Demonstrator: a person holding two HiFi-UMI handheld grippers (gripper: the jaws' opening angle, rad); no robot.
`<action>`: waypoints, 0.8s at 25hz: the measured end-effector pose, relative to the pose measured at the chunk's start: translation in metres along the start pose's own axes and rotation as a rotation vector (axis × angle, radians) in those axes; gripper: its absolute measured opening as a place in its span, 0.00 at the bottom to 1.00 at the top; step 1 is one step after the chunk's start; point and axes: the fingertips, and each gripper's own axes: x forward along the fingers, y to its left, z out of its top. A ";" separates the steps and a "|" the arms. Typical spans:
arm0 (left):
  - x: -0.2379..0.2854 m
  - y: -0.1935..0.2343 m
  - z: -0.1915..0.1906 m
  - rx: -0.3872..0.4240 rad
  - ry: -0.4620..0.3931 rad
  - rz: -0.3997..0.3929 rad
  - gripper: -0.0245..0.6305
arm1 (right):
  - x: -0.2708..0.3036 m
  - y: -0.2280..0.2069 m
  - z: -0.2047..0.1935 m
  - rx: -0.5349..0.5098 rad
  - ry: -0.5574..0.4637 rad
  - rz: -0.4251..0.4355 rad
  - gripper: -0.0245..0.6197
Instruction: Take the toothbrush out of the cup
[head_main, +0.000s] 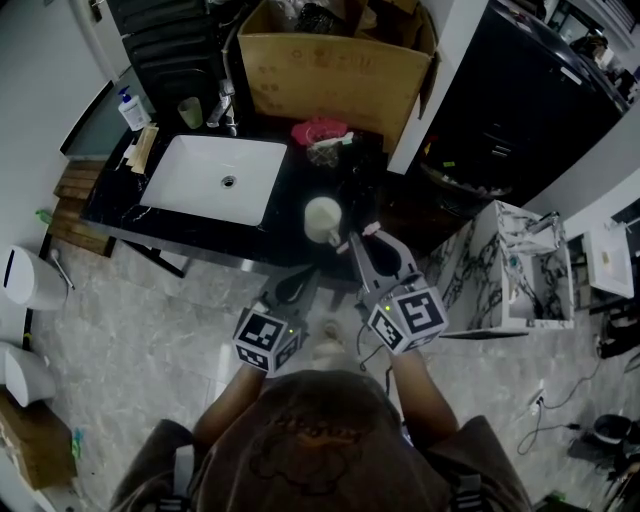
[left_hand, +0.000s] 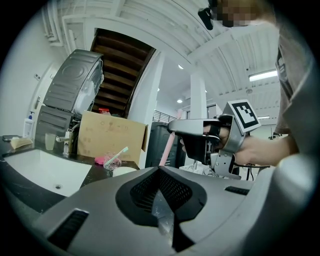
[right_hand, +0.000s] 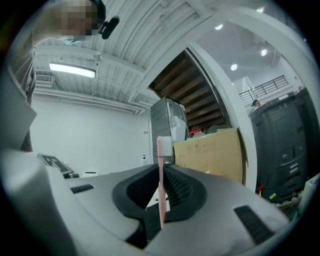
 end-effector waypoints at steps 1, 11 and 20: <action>-0.002 -0.001 0.000 -0.001 -0.001 -0.001 0.04 | -0.004 0.005 -0.003 -0.007 0.003 0.003 0.07; -0.027 -0.015 -0.005 0.012 -0.016 0.007 0.04 | -0.062 0.043 -0.059 0.017 0.037 -0.018 0.07; -0.052 -0.036 -0.005 0.016 -0.041 -0.002 0.04 | -0.097 0.066 -0.071 0.029 0.059 -0.026 0.07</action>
